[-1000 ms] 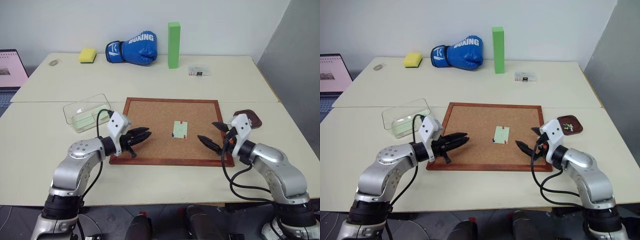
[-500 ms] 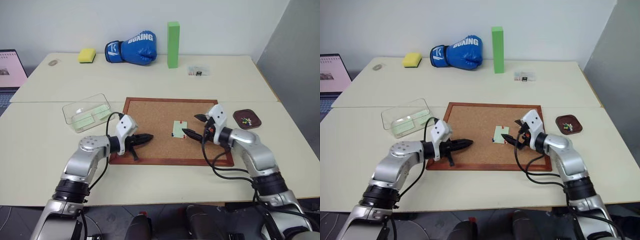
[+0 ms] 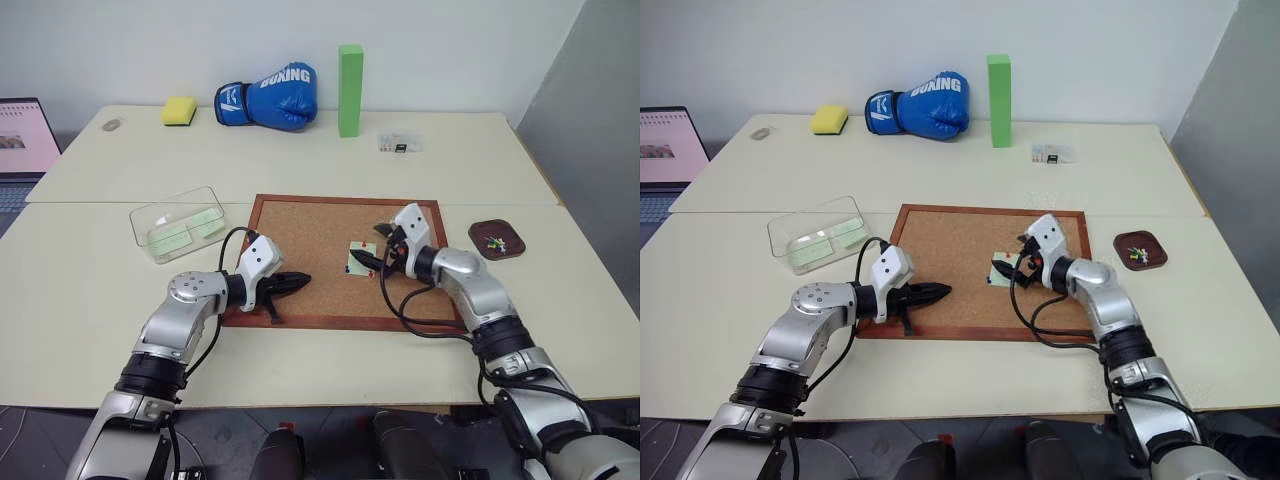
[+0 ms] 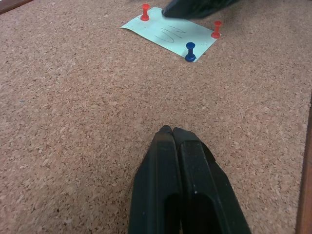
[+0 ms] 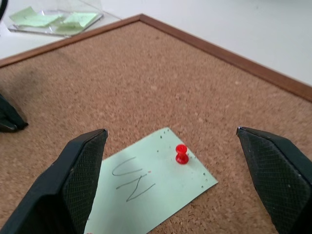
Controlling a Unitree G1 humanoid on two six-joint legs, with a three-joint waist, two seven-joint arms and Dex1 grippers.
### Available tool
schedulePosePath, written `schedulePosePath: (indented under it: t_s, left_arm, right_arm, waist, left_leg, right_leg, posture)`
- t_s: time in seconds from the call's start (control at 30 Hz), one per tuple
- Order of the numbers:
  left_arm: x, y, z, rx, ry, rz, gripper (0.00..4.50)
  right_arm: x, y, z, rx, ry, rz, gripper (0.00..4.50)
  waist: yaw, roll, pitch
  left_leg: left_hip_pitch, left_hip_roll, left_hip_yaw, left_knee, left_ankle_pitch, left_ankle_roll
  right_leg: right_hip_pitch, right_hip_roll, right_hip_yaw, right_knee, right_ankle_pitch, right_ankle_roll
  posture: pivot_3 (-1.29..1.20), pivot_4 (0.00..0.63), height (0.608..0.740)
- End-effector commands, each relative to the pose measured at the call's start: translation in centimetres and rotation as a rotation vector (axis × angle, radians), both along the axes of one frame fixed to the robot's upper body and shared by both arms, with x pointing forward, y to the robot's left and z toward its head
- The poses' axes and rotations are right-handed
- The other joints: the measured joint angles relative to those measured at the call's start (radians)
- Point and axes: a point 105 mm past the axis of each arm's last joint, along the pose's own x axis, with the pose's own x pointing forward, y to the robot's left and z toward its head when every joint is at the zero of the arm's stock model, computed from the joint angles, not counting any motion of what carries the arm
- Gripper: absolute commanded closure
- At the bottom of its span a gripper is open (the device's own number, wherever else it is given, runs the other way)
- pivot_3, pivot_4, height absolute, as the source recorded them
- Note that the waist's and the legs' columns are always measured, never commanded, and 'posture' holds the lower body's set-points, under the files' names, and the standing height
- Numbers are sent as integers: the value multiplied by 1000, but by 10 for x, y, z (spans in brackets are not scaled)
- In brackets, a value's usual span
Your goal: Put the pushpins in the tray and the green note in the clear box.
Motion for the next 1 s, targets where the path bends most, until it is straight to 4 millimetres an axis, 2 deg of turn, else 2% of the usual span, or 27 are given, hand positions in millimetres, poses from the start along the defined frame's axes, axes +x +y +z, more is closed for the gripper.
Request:
schedulePosePath:
  t_s: [0.03, 0.2, 0.3, 0.33, 0.4, 0.63, 0.83, 1.0]
  left_arm:
    - [6, 10, 2, 36, -6, 21, 4500]
    - [8, 13, 4, 46, -12, 22, 4500]
    - [10, 13, 4, 49, -18, 23, 4500]
    - [10, 13, 4, 50, -19, 23, 4500]
    - [11, 14, 4, 51, -19, 22, 4500]
    - [12, 15, 4, 64, -22, 27, 4500]
    - [14, 16, -2, 93, -12, 42, 4500]
    - [14, 17, -9, 125, 4, 49, 4500]
  right_arm:
    - [6, 8, 14, 8, -57, 33, 802]
    - [12, 12, 14, 19, -52, 23, 1731]
    - [14, 14, 13, 22, -49, 20, 2425]
    - [15, 15, 13, 23, -50, 19, 2820]
    - [16, 16, 13, 25, -51, 20, 2999]
    - [17, 19, 14, 42, -54, 22, 4399]
    - [18, 17, 22, 69, -86, 14, 4473]
    - [11, 18, 38, 129, -127, 58, 4473]
  waist:
    - [-1, 0, 0]
    - [-4, 0, 0]
    - [-5, 0, 0]
    - [-5, 0, 0]
    - [-7, 0, 0]
    - [-7, 0, 0]
    - [-7, 0, 0]
    - [-8, 0, 0]
  left_leg:
    - [0, 0, 0, 0, 0, 0]
    - [2, 0, 0, 0, 0, 0]
    - [4, 0, 0, 0, 0, 0]
    - [5, 0, 1, 0, 0, 0]
    - [6, 0, 1, 0, 0, 0]
    - [7, 0, 1, 1, 0, 0]
    - [7, 0, 1, 1, 0, 0]
    - [7, 0, 1, 1, 0, 0]
  right_leg:
    - [0, 0, 0, 0, 0, 0]
    - [0, 0, 0, 3, 0, 0]
    - [0, 0, 1, 6, 0, 0]
    - [0, 0, 1, 8, -1, 1]
    - [0, 1, 1, 10, -2, 1]
    - [0, 1, 1, 11, -2, 0]
    - [0, 1, 1, 11, -2, 0]
    - [0, 1, 1, 12, -2, 0]
  posture:
    - [0, 150, 740]
    - [0, 150, 740]
    - [0, 150, 740]
    - [0, 150, 740]
    - [0, 150, 740]
    - [0, 150, 740]
    - [0, 150, 740]
    - [0, 150, 740]
